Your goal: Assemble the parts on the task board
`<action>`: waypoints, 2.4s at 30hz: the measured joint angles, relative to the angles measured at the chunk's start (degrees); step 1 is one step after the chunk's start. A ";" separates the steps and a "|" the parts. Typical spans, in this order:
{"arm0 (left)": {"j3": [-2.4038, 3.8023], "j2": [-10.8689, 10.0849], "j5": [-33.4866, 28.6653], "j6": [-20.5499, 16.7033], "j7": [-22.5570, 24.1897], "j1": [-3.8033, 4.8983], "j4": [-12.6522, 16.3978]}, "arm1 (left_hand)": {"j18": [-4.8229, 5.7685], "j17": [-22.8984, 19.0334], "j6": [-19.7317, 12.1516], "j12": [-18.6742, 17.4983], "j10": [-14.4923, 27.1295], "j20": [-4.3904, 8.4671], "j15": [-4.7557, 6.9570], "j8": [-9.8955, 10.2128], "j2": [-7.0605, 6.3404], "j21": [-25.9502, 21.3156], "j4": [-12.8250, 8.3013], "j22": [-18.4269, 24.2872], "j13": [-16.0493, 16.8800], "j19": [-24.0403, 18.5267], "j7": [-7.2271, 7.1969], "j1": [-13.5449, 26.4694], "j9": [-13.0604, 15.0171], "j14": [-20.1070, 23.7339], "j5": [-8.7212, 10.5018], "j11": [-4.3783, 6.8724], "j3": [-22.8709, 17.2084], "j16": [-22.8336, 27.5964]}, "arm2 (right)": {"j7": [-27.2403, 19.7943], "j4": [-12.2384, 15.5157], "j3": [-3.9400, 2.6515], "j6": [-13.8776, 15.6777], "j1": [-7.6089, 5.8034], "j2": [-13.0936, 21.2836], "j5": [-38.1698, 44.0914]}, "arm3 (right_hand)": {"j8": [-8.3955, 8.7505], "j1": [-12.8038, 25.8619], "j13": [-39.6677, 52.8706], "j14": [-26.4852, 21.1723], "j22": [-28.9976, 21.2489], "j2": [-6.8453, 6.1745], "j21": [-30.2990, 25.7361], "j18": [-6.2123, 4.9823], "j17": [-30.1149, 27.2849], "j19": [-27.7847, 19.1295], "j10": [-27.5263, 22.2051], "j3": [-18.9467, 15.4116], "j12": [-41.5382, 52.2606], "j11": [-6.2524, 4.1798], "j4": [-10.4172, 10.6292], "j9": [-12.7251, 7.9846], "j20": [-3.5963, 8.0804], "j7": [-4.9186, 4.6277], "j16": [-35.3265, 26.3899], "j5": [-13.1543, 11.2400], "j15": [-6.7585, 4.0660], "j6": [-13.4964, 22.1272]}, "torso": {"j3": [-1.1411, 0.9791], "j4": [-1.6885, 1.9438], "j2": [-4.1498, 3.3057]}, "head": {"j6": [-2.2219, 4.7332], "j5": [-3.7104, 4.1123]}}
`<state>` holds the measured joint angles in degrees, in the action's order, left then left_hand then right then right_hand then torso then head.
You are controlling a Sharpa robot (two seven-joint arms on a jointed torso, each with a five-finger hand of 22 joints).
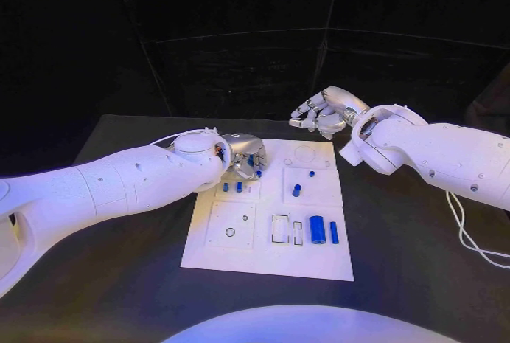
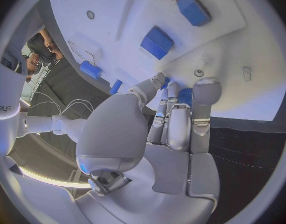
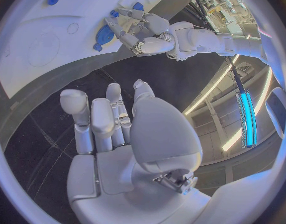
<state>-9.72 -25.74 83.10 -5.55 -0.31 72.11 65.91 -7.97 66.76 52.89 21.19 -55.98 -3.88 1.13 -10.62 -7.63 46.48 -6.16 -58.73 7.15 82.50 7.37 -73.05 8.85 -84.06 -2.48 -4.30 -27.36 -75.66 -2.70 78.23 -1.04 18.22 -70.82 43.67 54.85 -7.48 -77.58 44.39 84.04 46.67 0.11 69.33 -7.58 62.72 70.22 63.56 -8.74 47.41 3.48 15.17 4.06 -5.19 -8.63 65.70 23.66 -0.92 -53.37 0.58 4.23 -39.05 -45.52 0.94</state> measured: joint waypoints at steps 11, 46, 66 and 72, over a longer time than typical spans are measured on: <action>-0.02 0.07 0.00 0.07 0.22 -0.05 -0.02 | 0.00 -0.07 3.74 -0.13 -1.71 -0.20 0.00 -0.66 0.70 0.48 -0.16 -0.43 -0.29 0.20 -0.03 -0.70 -0.03 0.00 0.00 0.24 -0.16 0.00 | 0.00 -0.02 0.00 -0.06 0.00 -0.05 0.00 | 0.00 0.00 0.00 0.00 0.00 0.00 0.00 0.00 -0.01 0.00 0.00 0.00 0.00 0.00 0.00 0.00 0.00 0.00 0.00 0.00 0.00 0.00 | 0.00 -0.04 -0.01 | -0.10 0.24; 1.26 -5.60 -0.46 -3.89 1.81 -0.41 5.73 | 0.85 0.25 8.03 1.17 -7.28 0.46 0.72 -0.92 4.03 6.50 -2.69 -4.93 -0.02 0.87 -0.61 -3.94 -0.17 0.11 -0.07 1.37 -3.97 -0.67 | -0.03 -0.46 0.00 -0.16 0.07 -0.11 0.00 | 0.00 0.00 0.00 0.00 0.00 0.00 0.00 0.00 0.11 0.00 0.00 0.00 0.00 0.00 0.00 0.00 0.00 0.00 0.00 0.00 0.00 0.00 | 0.05 0.10 0.10 | 0.63 0.27; 2.11 -10.66 -4.57 -6.09 2.37 -0.41 7.00 | 0.85 -0.11 8.86 0.33 -8.03 0.62 0.71 -0.68 3.32 7.10 -2.70 -5.42 -0.39 1.03 -0.60 -2.68 -0.40 0.11 -0.07 1.65 -3.97 -0.66 | -0.04 -0.61 0.00 -0.23 0.21 0.06 0.00 | 0.00 0.00 0.01 0.00 0.00 -0.01 0.00 0.00 0.09 0.00 0.00 0.00 0.00 0.00 0.00 0.00 0.00 0.00 0.00 0.00 0.00 0.00 | 0.02 0.09 -0.01 | 0.84 0.04; 2.12 -10.89 -4.85 -5.13 2.09 -0.41 6.51 | 0.85 -0.53 8.86 0.02 -8.23 0.62 0.71 -0.45 3.24 7.10 -2.36 -5.46 -0.54 1.03 -0.60 -2.03 -0.38 0.11 -0.07 1.45 -3.63 -0.66 | -0.04 -0.61 0.00 -0.27 0.23 0.11 0.00 | 0.00 0.00 0.01 0.00 0.00 -0.01 0.00 0.00 0.09 0.00 0.00 0.00 0.00 0.00 0.00 0.00 0.00 0.00 0.00 0.00 0.00 0.00 | -0.01 -0.01 -0.02 | 0.80 -0.02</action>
<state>-7.60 -36.63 78.25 -10.68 1.79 71.70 72.42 -7.12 66.23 61.76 21.21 -64.21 -3.26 1.84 -11.07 -4.39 53.57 -8.52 -64.19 6.61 83.53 6.76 -75.08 8.47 -83.95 -2.54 -2.85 -31.00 -76.32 -2.74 77.61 -1.04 17.95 -70.59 43.78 54.84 -7.47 -77.58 44.40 84.04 46.67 0.11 69.33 -7.58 62.81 70.22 63.56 -8.74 47.41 3.49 15.17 4.06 -5.19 -8.63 65.71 23.66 -0.92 -53.37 0.57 4.22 -39.07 -44.73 0.92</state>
